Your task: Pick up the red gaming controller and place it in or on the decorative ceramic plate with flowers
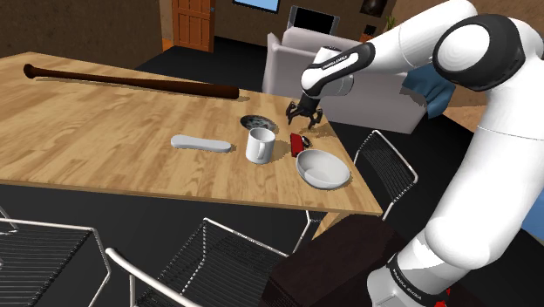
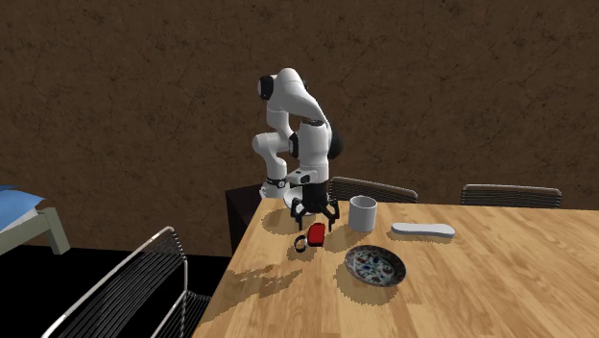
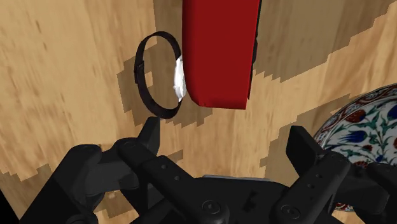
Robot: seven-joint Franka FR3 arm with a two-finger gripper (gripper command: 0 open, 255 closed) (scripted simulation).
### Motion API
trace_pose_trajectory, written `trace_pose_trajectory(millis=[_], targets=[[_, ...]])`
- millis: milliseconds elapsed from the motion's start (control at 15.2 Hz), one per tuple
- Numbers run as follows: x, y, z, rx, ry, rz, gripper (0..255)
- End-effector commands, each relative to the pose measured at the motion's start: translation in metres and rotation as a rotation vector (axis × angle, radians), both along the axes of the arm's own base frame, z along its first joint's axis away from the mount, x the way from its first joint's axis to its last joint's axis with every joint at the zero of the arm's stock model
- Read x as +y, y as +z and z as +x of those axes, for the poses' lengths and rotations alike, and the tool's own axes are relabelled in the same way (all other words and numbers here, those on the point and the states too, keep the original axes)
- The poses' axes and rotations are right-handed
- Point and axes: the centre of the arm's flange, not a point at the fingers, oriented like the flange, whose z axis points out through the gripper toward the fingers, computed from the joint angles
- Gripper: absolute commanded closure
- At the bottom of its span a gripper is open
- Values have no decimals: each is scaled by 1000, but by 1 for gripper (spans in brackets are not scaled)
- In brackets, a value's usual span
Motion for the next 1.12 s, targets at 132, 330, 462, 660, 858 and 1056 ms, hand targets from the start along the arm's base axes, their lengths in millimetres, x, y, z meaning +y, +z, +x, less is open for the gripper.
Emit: trace_pose_trajectory(millis=[132, 330, 462, 660, 858, 1056], targets=[[-2, -7, 1, 0, 0, 0, 0], [-2, -7, 1, 0, 0, 0, 0], [-2, -7, 1, 0, 0, 0, 0], [-2, -7, 1, 0, 0, 0, 255], [-2, -7, 1, 0, 0, 0, 255], [-2, -7, 1, 0, 0, 0, 255]])
